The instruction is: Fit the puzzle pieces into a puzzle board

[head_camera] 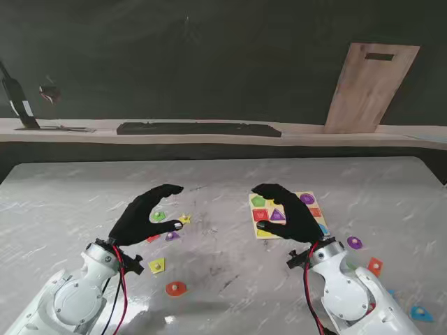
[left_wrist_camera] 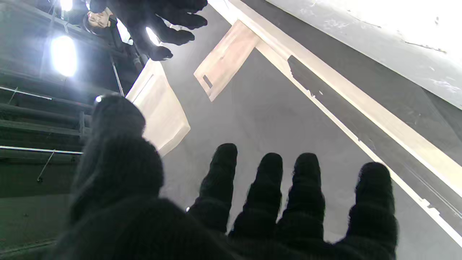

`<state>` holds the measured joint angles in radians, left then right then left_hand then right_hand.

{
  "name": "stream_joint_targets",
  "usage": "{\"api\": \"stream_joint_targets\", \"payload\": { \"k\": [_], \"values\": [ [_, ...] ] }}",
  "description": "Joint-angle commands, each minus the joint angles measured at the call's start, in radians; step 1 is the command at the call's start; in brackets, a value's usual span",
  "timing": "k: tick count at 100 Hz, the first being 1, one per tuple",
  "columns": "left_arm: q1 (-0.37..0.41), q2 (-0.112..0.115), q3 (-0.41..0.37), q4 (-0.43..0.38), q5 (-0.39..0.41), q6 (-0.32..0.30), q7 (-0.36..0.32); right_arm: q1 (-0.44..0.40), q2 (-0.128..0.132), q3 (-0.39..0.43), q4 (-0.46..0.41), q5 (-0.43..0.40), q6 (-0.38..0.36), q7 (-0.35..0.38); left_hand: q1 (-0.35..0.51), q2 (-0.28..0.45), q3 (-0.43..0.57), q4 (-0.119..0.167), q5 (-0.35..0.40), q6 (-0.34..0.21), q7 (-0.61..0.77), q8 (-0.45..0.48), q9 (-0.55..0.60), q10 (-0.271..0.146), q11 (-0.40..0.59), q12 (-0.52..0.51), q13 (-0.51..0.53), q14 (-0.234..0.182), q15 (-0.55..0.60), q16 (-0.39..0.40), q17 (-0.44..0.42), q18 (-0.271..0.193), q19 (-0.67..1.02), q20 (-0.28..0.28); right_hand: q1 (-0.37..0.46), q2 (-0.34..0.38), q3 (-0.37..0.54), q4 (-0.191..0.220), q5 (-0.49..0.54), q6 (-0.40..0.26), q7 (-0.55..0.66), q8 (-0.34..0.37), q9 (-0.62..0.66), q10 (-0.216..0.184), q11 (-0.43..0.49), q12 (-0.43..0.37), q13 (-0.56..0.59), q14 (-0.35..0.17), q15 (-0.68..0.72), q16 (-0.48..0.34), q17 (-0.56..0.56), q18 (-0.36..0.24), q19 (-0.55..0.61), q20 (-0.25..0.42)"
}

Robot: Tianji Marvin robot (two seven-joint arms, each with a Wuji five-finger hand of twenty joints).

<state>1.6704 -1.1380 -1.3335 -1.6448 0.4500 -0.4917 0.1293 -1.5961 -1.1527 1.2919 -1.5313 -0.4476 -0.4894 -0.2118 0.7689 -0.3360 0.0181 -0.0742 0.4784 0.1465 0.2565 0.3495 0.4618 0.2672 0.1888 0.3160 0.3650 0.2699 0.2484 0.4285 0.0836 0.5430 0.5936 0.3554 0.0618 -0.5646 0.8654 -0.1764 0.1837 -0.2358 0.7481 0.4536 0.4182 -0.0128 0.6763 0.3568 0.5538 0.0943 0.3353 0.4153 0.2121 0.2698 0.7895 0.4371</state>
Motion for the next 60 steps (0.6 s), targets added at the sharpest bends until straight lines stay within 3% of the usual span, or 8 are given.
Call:
{"api": "stream_joint_targets", "payload": {
  "k": [1,17,30,47,60],
  "values": [
    [0.006,0.005,-0.001,-0.008,-0.002,0.002,-0.004,-0.009,-0.002,-0.003,-0.009,-0.001,0.002,0.004,0.004,0.001,-0.032,0.022,0.004,-0.033,-0.025,-0.007,0.012,-0.019,-0.027,0.003,0.001,-0.029,-0.027,0.012,-0.012,-0.184,-0.021,0.020,0.004,0.023,-0.032,0.025,0.016,0.007,-0.012,-0.004,-0.003,0.013,0.003,-0.008,-0.016,0.002,-0.008,0.004,-0.014,0.002,0.001,0.016],
    [-0.012,0.006,0.005,0.010,-0.011,-0.002,-0.014,-0.020,0.000,0.002,-0.020,-0.013,0.005,0.002,0.005,0.002,-0.032,0.022,0.008,-0.032,-0.026,-0.006,0.014,-0.018,-0.029,0.005,0.006,-0.029,-0.025,0.018,-0.009,-0.182,-0.024,0.029,0.025,0.054,-0.082,0.037,0.019,0.008,-0.012,0.000,0.003,0.014,0.000,-0.009,-0.013,0.002,-0.004,0.008,-0.014,0.001,0.003,0.021],
    [-0.015,0.010,0.011,0.008,-0.033,0.015,-0.042,-0.036,-0.001,0.009,-0.034,-0.033,0.000,-0.014,0.008,0.007,-0.030,0.022,0.007,-0.031,-0.029,-0.005,0.010,-0.017,-0.031,0.006,0.001,-0.028,-0.027,0.022,-0.013,-0.182,-0.029,0.035,0.048,0.120,-0.208,0.075,0.027,0.010,-0.014,0.005,0.015,0.015,0.005,-0.006,-0.004,-0.005,0.005,0.015,-0.012,-0.006,0.004,0.026],
    [-0.003,0.004,0.008,0.000,0.009,0.018,0.004,-0.015,0.003,-0.002,-0.020,-0.089,0.027,-0.029,0.008,0.013,-0.033,0.021,0.023,-0.030,-0.024,-0.002,0.029,-0.017,-0.023,0.011,0.016,-0.026,-0.019,0.030,-0.001,-0.179,-0.028,0.047,0.050,0.055,-0.149,0.097,0.069,0.013,-0.002,0.011,0.047,0.020,0.018,0.000,0.017,-0.008,0.020,0.022,-0.006,-0.014,0.003,0.026],
    [-0.007,0.001,0.015,0.004,0.003,0.030,0.013,0.009,0.020,-0.021,-0.014,-0.117,0.101,0.034,0.016,0.016,-0.032,0.020,0.031,-0.026,-0.021,0.001,0.036,-0.014,-0.019,0.014,0.018,-0.024,-0.014,0.035,-0.002,-0.177,-0.023,0.055,0.069,0.038,-0.143,0.094,0.114,0.013,0.005,0.013,0.073,0.025,0.020,0.000,0.034,-0.001,0.028,0.025,0.000,-0.006,0.003,0.024]
  ]
}}
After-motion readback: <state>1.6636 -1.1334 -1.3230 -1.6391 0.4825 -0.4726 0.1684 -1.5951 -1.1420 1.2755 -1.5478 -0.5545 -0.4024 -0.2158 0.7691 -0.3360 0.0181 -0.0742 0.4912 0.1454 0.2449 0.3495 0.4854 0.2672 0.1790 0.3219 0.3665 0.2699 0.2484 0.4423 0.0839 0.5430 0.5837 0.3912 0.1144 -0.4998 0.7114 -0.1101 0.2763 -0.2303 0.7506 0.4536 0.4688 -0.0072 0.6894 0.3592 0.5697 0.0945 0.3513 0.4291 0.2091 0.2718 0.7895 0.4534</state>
